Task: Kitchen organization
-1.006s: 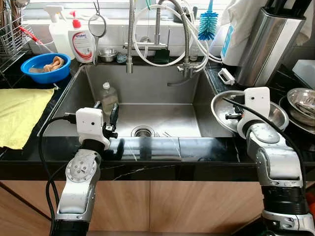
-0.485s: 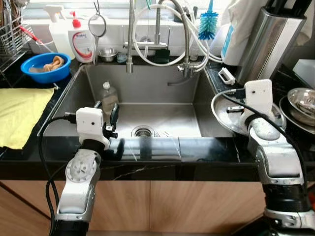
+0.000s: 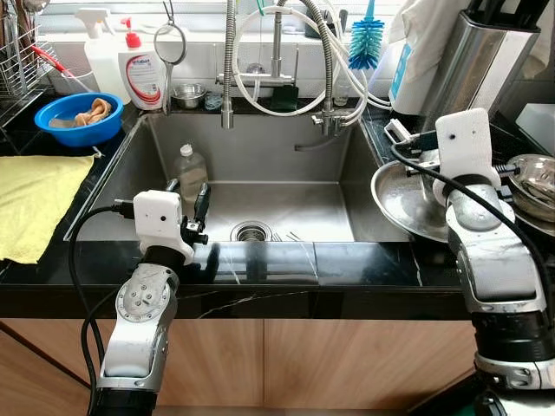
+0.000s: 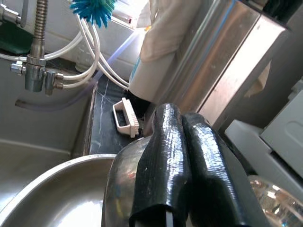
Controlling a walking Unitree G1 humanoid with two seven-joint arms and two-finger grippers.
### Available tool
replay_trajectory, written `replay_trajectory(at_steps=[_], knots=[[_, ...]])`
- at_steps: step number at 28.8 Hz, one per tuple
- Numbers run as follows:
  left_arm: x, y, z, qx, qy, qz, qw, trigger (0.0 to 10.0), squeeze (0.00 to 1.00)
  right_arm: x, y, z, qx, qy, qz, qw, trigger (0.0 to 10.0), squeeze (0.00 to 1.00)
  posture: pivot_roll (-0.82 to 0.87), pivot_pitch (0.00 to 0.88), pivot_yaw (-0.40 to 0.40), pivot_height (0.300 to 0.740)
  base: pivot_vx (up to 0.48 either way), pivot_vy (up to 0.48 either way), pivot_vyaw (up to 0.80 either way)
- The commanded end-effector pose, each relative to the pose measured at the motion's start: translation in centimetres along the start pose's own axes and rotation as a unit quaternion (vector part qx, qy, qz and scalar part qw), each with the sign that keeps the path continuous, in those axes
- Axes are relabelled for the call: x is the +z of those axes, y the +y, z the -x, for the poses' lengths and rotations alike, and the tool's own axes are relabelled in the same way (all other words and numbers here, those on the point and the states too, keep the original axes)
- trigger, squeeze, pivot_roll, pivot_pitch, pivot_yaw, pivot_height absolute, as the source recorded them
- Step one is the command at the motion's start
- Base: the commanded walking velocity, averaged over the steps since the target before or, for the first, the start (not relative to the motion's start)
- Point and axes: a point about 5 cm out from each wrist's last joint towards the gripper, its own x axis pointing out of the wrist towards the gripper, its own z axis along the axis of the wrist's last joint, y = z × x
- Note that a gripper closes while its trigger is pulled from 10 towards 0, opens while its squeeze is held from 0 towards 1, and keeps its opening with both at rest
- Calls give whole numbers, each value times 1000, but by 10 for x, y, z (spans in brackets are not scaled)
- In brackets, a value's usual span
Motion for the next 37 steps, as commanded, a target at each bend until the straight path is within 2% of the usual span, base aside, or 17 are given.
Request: replay_trajectory(at_steps=[1,4,5,6,7,8,11,12,18,19,20,24,25,26,27,32,37], knots=[[1,0,1,-2,0,-1,1000,10000,0,16,-4,1,-7,-32,5,999,0,0,-71,0,-28,706,0,0,0],[1,0,1,0,0,0,1000,10000,0,25,-5,0,-10,-57,17,998,0,0,-71,0,-29,706,0,0,0],[1,0,0,1,-1,0,1000,10000,0,31,-6,0,-11,-71,24,997,6000,0,-74,0,-32,706,0,0,0],[2,0,0,4,-2,3,1000,10000,0,39,-5,0,-9,-97,29,995,10000,0,-75,0,-34,706,0,0,0],[2,0,0,6,-3,4,1000,10000,0,45,-3,0,-3,-114,30,993,10000,0,-75,0,-34,706,0,0,0],[2,1,0,10,-5,3,1000,10000,0,62,4,1,23,-170,49,984,10000,0,-77,0,-33,706,0,0,0],[2,1,0,12,-7,3,1000,10000,0,74,14,2,56,-212,63,974,10000,0,-80,0,-34,706,0,0,0],[2,2,0,13,-7,3,1000,10000,0,80,25,2,99,-229,43,967,10000,0,-80,0,-35,706,0,0,0],[3,3,1,19,-8,1,1000,10000,0,71,59,-5,225,-211,-23,951,10000,0,-67,0,-40,706,0,0,0],[3,3,1,19,-8,1,1000,10000,0,71,59,-5,225,-211,-23,951,10000,0,-67,0,-40,706,0,0,0],[3,4,2,19,-7,1,1000,10000,0,70,63,-9,243,-208,-58,946,10000,0,-70,0,-40,706,0,0,0],[3,4,3,19,-7,1,1000,10000,0,69,64,-11,245,-211,-66,944,10000,0,-70,0,-40,706,0,0,0],[3,4,3,20,-7,0,1000,10000,0,58,74,-16,280,-179,-94,939,10000,0,-61,0,-39,706,0,0,0],[3,5,4,21,-6,-2,1000,10000,0,40,92,-20,334,-127,-140,923,10000,0,-59,0,-38,706,0,0,0],[3,5,4,21,-6,-2,1000,10000,0,34,98,-21,347,-109,-150,919,10000,0,-59,0,-38,706,0,0,0],[3,5,4,19,-3,-3,1000,10000,0,7,107,-24,351,-56,-168,919,10000,0,-53,4,-35,706,0,0,0],[3,5,4,19,-2,-3,1000,10000,0,-3,109,-25,354,-38,-173,918,10000,0,-54,7,-35,706,0,0,0]])
